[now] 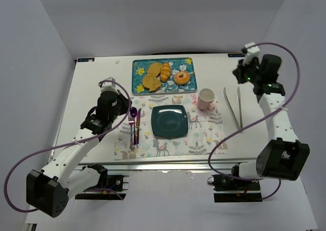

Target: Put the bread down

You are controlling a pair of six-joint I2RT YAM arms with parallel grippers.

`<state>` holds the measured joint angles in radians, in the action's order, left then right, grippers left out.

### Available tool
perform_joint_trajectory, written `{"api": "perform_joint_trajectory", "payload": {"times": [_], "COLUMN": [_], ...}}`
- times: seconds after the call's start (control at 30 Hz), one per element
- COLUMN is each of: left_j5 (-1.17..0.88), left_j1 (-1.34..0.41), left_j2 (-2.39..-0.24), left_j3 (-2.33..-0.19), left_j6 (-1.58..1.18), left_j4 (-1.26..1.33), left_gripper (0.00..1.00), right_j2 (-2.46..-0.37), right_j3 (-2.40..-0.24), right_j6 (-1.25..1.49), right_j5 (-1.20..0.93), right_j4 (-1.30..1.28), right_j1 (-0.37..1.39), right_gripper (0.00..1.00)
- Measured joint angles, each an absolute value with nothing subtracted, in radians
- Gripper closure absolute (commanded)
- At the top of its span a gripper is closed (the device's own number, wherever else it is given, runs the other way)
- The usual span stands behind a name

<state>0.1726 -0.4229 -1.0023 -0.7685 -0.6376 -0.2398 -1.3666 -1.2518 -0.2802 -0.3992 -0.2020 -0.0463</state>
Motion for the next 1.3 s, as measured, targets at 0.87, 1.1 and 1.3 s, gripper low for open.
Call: {"api": "perform_joint_trajectory", "payload": {"times": [0.87, 1.1, 1.3], "left_j5": [0.104, 0.104, 0.136], "left_j1": [-0.423, -0.423, -0.423], "left_j2": [-1.048, -1.048, -1.09], "left_j3": [-0.757, -0.746, -0.759], "left_j6": [-0.595, -0.59, -0.566], "left_j4": [-0.175, -0.191, -0.267], "left_gripper": [0.36, 0.46, 0.58], "right_j2": [-1.57, -1.682, -1.708], "right_j3": [-0.869, -0.941, -0.956], "right_j6": [-0.395, -0.4, -0.407], "right_j5": [-0.162, -0.165, -0.18], "right_j4": [-0.338, -0.285, -0.264], "right_j1": [-0.203, -0.203, -0.205], "right_gripper": [0.19, 0.39, 0.81]}}
